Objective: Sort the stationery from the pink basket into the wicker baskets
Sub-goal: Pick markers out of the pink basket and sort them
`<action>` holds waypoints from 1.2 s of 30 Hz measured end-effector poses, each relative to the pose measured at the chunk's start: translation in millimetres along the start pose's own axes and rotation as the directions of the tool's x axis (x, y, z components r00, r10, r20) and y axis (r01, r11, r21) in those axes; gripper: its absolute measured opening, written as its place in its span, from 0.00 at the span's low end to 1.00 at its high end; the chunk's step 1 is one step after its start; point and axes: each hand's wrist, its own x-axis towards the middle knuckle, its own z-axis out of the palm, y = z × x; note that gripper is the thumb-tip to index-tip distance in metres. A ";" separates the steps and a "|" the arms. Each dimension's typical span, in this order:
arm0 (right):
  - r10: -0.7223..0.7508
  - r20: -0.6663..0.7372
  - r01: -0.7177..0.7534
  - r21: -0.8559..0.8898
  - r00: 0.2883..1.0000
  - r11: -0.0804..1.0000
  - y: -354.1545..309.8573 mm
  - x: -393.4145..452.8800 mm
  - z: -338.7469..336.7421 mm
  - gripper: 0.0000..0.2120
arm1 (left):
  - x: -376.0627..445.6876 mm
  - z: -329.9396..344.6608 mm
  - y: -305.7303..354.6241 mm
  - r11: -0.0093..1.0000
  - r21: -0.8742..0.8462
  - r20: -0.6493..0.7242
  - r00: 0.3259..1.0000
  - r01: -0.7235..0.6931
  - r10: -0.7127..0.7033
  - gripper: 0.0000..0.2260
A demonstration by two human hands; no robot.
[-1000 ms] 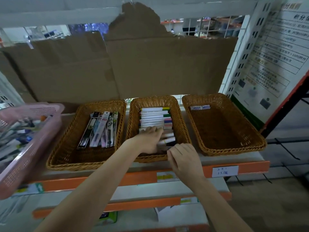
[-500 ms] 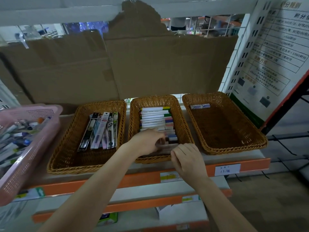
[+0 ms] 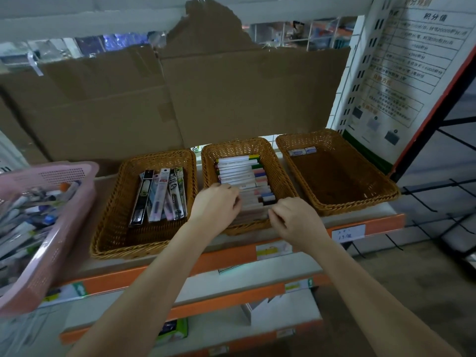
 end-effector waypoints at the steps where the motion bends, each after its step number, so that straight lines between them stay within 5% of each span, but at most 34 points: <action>1: 0.014 0.044 -0.014 0.000 0.999 1.000 1.0 3.3 -2.8 0.14 | -1.7 -3.0 0.5 1.000 0.020 -0.016 1.000 0.004 -0.004 0.10; 17: 0.061 0.116 -0.051 -0.082 0.991 0.995 -43.6 39.3 -13.8 0.11 | -55.8 -58.4 1.3 0.952 0.214 -0.048 0.975 0.220 -0.215 0.13; 30: -0.083 0.037 0.085 -0.057 0.996 0.995 -190.2 131.8 5.6 0.13 | -149.7 -147.2 -136.9 0.854 0.313 -0.182 0.909 0.415 -0.375 0.10; 36: -0.101 0.033 0.101 -0.016 0.994 0.995 -282.4 162.4 48.2 0.13 | -204.4 -160.2 -220.2 0.832 0.330 -0.135 0.894 0.447 -0.427 0.11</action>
